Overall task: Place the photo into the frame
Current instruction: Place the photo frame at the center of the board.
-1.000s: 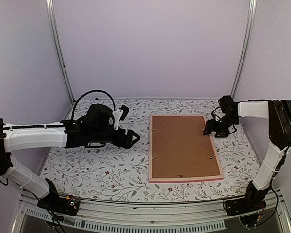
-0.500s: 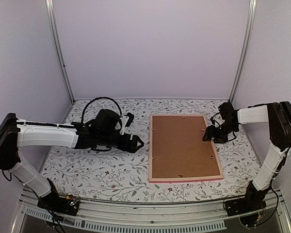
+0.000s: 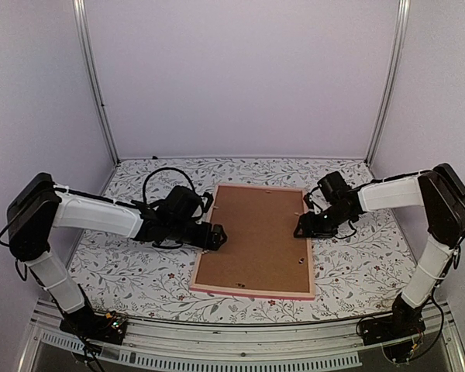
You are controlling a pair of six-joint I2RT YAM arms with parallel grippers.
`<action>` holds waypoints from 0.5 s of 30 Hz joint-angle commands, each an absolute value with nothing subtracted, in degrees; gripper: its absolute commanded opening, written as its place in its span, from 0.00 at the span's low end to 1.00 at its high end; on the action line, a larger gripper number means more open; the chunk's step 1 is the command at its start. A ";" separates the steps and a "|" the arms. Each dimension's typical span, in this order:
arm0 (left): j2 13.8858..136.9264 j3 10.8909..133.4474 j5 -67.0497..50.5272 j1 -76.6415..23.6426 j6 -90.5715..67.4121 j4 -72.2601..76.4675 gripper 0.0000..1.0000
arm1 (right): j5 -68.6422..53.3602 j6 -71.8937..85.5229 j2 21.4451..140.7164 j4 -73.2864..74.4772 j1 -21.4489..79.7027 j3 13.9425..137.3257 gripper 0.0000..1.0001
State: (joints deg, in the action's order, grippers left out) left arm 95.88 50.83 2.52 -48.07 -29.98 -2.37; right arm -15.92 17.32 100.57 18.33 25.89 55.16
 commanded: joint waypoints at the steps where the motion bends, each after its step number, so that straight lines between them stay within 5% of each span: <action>1: 97.05 52.97 8.93 -45.14 -27.16 -4.78 0.93 | -15.85 18.91 100.75 17.22 28.82 56.45 0.69; 15: 109.25 70.66 2.56 -38.94 -11.17 -9.46 0.93 | -10.81 17.70 97.08 18.07 28.74 57.74 0.73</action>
